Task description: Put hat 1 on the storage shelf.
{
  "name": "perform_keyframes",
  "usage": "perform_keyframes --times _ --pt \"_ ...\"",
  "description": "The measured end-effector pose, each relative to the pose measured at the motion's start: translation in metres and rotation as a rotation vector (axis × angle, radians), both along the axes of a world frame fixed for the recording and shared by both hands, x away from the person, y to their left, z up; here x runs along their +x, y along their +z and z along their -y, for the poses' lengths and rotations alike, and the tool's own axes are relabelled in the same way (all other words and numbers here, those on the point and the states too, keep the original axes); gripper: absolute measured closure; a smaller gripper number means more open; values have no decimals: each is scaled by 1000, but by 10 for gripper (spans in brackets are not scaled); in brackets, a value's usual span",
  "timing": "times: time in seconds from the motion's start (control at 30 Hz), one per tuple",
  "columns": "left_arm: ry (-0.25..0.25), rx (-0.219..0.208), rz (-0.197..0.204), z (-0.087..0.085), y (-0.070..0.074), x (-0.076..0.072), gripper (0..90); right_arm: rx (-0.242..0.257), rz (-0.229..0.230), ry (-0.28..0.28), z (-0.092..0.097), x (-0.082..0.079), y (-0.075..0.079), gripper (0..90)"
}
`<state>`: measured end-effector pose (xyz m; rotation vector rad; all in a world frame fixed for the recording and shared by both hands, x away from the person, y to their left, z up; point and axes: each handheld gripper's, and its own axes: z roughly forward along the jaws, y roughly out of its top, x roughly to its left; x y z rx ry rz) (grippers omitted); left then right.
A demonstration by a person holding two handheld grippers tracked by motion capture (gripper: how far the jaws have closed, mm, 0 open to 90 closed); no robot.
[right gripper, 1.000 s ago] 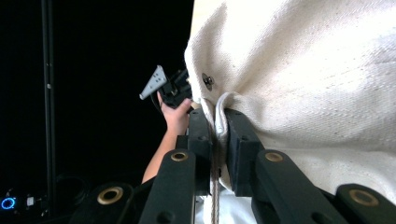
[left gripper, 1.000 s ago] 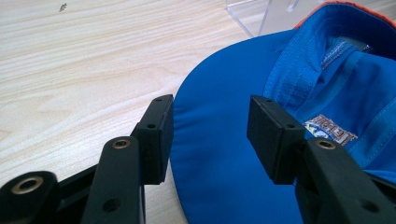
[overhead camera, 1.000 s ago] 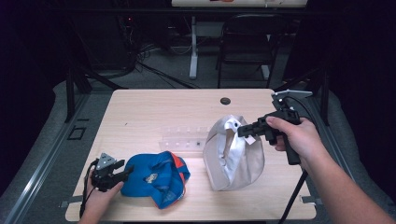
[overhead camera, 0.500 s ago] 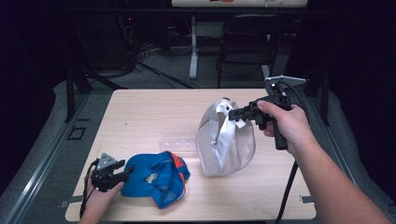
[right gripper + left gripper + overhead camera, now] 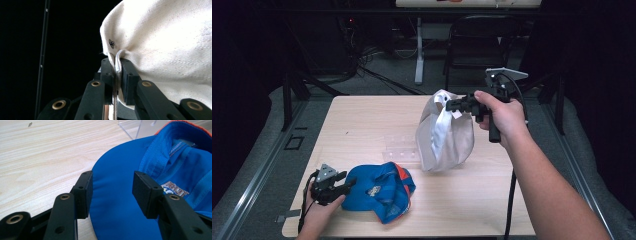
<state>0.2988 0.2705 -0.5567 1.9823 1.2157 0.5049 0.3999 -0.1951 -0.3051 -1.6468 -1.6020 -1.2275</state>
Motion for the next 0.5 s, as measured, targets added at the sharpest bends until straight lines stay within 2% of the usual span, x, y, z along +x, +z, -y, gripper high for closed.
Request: perform_keyframes --times 0.5 --pt "-12 2 4 3 0 0 512 44 13 -52 -28 27 -1 822"
